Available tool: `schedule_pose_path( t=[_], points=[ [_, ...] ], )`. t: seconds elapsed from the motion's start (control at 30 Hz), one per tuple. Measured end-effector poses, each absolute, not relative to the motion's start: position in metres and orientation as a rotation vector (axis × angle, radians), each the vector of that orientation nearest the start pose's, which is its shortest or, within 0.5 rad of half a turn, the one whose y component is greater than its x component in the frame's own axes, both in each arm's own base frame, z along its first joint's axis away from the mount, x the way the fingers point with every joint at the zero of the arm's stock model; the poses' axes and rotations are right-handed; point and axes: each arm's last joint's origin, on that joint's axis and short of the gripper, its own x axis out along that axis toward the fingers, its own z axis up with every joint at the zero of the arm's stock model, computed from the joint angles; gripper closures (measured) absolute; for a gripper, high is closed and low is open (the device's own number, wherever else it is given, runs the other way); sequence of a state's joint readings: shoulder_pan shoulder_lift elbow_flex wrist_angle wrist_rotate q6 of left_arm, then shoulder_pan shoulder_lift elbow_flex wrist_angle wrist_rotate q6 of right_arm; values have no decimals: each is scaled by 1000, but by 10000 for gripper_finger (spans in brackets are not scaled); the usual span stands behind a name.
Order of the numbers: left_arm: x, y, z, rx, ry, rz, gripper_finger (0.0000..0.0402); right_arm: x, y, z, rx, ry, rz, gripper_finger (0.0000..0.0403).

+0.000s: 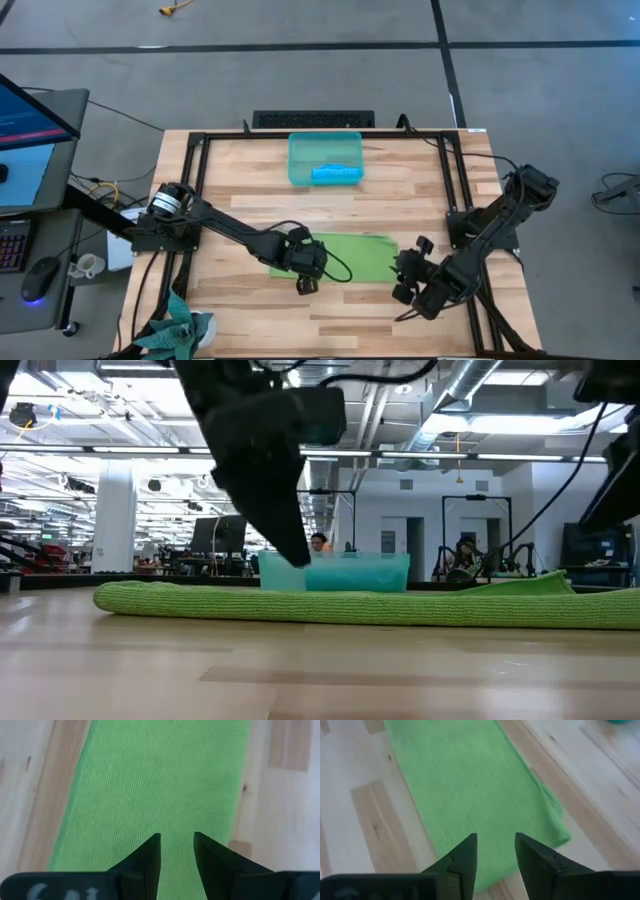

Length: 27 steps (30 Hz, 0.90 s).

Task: Roll microfiber towels into tight, uniform cylinder then place into a basket
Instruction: Fold the green microfiber cloth

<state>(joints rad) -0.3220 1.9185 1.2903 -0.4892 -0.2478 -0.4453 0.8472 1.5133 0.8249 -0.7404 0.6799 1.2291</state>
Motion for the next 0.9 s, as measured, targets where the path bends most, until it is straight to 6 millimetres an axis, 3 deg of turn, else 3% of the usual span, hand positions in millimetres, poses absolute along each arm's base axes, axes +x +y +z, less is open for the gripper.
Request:
schedule_pose_path(
  t=[0.33, 0.53, 0.9],
  points=[
    [377, -99, 152, -189, 829, 163, 292, 195, 174, 168, 163, 827, -385, 255],
    [371, -92, 142, -240, 846, 214, 292, 198, 174, 167, 155, 840, -353, 260],
    [365, -90, 136, -408, 899, 320, 292, 190, 164, 142, 204, 854, -348, 266]
  ],
)
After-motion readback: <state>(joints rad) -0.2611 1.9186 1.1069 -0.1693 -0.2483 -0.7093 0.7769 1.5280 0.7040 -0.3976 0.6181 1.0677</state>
